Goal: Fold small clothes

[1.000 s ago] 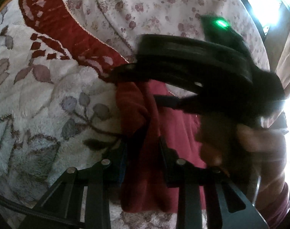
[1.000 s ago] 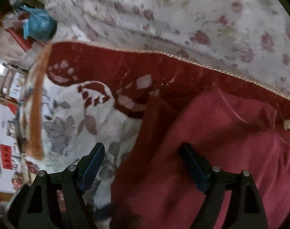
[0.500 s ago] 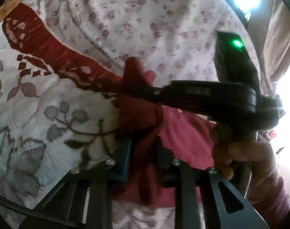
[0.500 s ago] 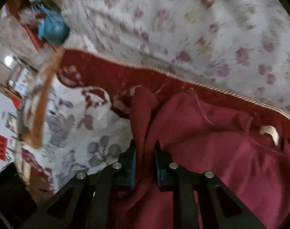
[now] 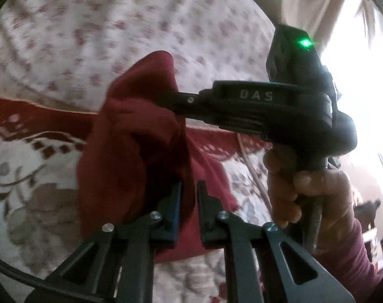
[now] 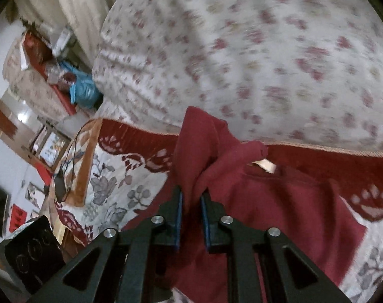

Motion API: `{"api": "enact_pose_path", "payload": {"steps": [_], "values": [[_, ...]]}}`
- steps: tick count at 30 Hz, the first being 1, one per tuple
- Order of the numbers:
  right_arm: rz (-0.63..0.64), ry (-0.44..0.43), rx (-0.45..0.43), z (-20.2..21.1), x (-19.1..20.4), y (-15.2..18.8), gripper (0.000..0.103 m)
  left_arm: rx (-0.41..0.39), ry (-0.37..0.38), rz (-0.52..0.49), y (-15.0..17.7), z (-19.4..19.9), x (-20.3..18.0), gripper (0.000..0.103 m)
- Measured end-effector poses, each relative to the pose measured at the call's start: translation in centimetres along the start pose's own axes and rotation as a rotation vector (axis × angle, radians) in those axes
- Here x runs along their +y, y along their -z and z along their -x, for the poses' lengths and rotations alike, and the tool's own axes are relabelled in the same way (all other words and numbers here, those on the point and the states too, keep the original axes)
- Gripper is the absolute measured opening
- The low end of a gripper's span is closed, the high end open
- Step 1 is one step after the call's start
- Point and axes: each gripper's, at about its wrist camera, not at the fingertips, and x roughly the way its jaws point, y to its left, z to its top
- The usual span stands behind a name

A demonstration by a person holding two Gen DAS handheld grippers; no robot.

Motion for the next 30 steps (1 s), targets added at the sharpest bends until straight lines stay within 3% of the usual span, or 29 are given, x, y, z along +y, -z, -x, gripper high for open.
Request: {"api": "enact_pose_path", "payload": {"steps": [6, 13, 16, 17, 19, 21, 22, 23, 26, 28, 30], "values": [[-0.118, 0.018, -0.014, 2.3, -7.1, 2.5, 0.014, 0.083, -0.008, -0.029, 1.1, -5.2, -2.6, 0.009], [-0.259, 0.033, 0.042, -0.6, -12.7, 6.0, 0.014, 0.164, -0.031, -0.027, 2.3, -8.7, -2.6, 0.009], [-0.304, 0.013, 0.039, -1.1, -13.7, 6.7, 0.014, 0.180, -0.022, -0.034, 2.9, -8.2, -2.8, 0.009], [-0.316, -0.001, 0.030, -0.9, -13.8, 6.8, 0.019, 0.179, -0.023, -0.039, 3.0, -7.4, -2.9, 0.010], [-0.328, 0.001, 0.022, -0.4, -13.8, 7.0, 0.029, 0.171, -0.016, -0.052, 2.9, -5.4, -2.7, 0.031], [-0.336, -0.014, 0.013, 0.3, -13.6, 7.2, 0.063, 0.128, -0.001, -0.065, 2.5, -3.2, -2.2, 0.063], [-0.342, -0.028, 0.001, 0.7, -13.3, 7.3, 0.068, 0.097, -0.008, -0.070, 2.4, -1.8, -1.7, 0.068], [-0.347, -0.043, -0.012, 1.0, -13.1, 7.4, 0.073, 0.074, -0.026, -0.071, 2.3, -0.8, -1.1, 0.073], [-0.341, -0.070, -0.021, 1.0, -12.2, 7.4, 0.080, 0.009, -0.117, -0.060, 1.8, 1.2, 1.1, 0.073], [-0.340, -0.052, 0.000, 0.1, -11.9, 7.1, 0.083, 0.000, -0.170, -0.035, 1.7, 1.2, 2.5, 0.073], [-0.356, -0.023, 0.031, -1.1, -11.8, 7.0, 0.083, 0.024, -0.169, -0.018, 2.2, 0.3, 3.4, 0.073]]}}
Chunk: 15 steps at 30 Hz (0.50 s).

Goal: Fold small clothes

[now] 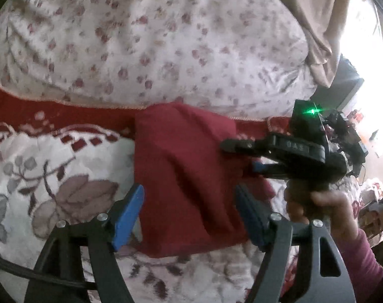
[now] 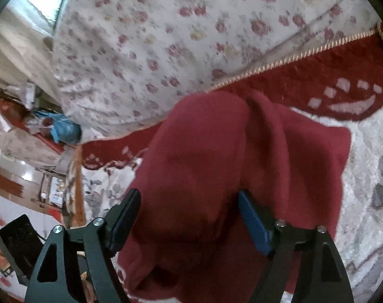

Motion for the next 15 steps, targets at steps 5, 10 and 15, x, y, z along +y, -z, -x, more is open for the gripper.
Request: {"api": "enact_pose_path", "payload": {"steps": [5, 10, 15], "values": [[-0.023, 0.001, -0.016, -1.5, 0.0, 0.2, 0.088, 0.083, -0.060, -0.055, 1.7, -3.3, 0.2, 0.073], [-0.012, -0.043, -0.039, -1.8, 0.7, 0.7, 0.088, 0.101, -0.071, -0.064, 2.6, -4.4, 0.4, 0.073], [-0.017, -0.136, -0.106, -0.9, 1.0, 1.4, 0.092, 0.109, -0.066, -0.052, 2.5, -4.7, 0.6, 0.074]]}}
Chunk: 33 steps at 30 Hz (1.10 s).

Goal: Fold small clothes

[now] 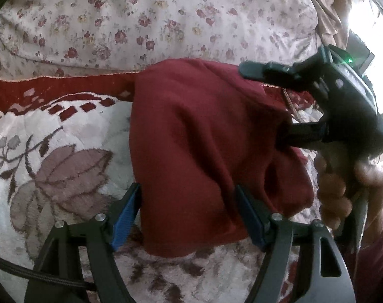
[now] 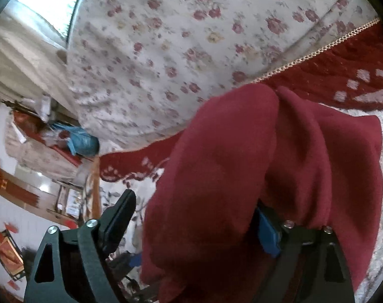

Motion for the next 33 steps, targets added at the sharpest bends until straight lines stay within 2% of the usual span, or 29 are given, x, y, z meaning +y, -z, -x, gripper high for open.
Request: {"api": "enact_pose_path", "payload": {"steps": [2, 4, 6, 9, 12, 14, 16, 18, 20, 23, 24, 26, 28, 31, 33], "values": [[0.043, 0.047, 0.026, -0.8, 0.2, 0.3, 0.089, -0.003, -0.004, -0.002, 0.0, 0.0, -0.1, 0.074], [0.150, 0.136, 0.051, -1.7, 1.1, 0.9, 0.073, 0.000, -0.002, -0.001, 0.0, 0.1, -0.1, 0.074], [0.223, 0.206, 0.043, -1.7, 1.7, 1.2, 0.046, 0.009, 0.020, 0.014, -0.3, 0.7, 0.2, 0.074], [0.242, 0.182, 0.023, 0.1, 1.9, 0.8, 0.034, -0.029, 0.048, 0.035, -0.8, 2.5, 0.7, 0.076], [0.292, 0.220, -0.006, 2.7, 2.3, 0.4, 0.034, -0.078, 0.026, 0.044, -1.7, 3.8, 1.1, 0.077], [0.291, 0.225, -0.005, 3.9, 1.8, -0.1, 0.034, -0.080, -0.005, 0.050, -2.4, 3.5, 1.2, 0.077], [0.296, 0.270, -0.008, 4.5, 1.2, -0.4, 0.034, -0.070, -0.015, 0.054, -2.6, 2.7, 1.1, 0.077], [0.325, 0.415, -0.013, 4.2, 0.4, -0.6, 0.034, -0.037, -0.020, 0.045, -2.4, 1.2, 0.8, 0.078], [0.351, 0.505, -0.005, 3.5, -0.1, -0.3, 0.037, -0.012, -0.036, 0.022, -1.9, 0.0, 0.2, 0.078], [0.310, 0.497, -0.023, 4.5, -0.6, 0.2, 0.054, -0.003, -0.060, -0.018, -1.3, -0.7, -0.3, 0.078], [0.304, 0.506, -0.042, 5.3, -0.3, 0.3, 0.056, -0.006, -0.063, -0.021, -1.3, -0.6, -0.2, 0.078], [0.301, 0.496, -0.085, 7.4, 0.7, 0.9, 0.056, -0.008, -0.067, -0.022, -1.3, -0.6, -0.1, 0.078], [0.336, 0.445, -0.096, 8.6, 2.3, 2.1, 0.058, -0.007, -0.067, -0.017, -1.3, -0.7, 0.1, 0.078], [0.438, 0.432, -0.053, 8.5, 4.7, 4.5, 0.058, -0.008, -0.070, -0.013, -1.1, -0.8, 0.3, 0.080], [0.438, 0.395, -0.024, 8.6, 5.2, 6.0, 0.056, -0.009, -0.067, -0.005, -0.9, -0.8, 0.5, 0.081]]}}
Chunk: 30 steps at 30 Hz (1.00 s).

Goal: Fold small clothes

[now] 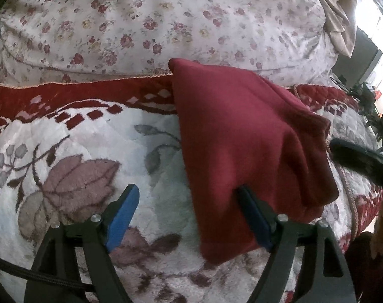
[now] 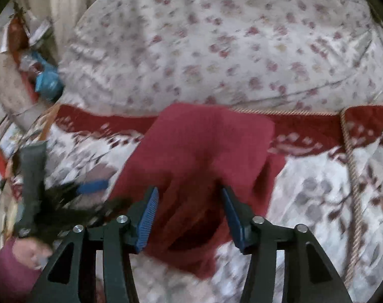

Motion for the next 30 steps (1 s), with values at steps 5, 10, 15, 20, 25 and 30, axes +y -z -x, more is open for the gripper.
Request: {"api": "enact_pose_path", "payload": {"steps": [5, 10, 15, 20, 25, 30], "values": [[0.008, -0.023, 0.019, -0.6, 0.6, 1.2, 0.056, -0.002, 0.001, 0.005, 0.0, -0.1, 0.0, 0.082], [-0.081, -0.011, 0.063, -2.6, -1.6, 2.2, 0.013, -0.009, -0.005, -0.014, 0.2, 0.3, 0.0, 0.082], [-0.092, 0.004, 0.048, -1.0, -2.6, 4.4, 0.010, 0.012, 0.018, -0.004, 0.3, -0.3, 0.1, 0.085], [-0.117, -0.015, 0.066, -0.6, -3.4, 4.8, 0.010, -0.026, -0.017, -0.029, 0.3, 1.3, -0.7, 0.085], [-0.114, -0.050, -0.005, 2.8, -2.9, 2.4, 0.021, -0.093, -0.032, -0.047, -1.1, 2.7, -1.8, 0.085], [-0.114, -0.041, -0.074, 1.9, -2.4, -1.9, 0.056, -0.073, -0.081, -0.073, -1.7, 1.2, -2.7, 0.085]]}}
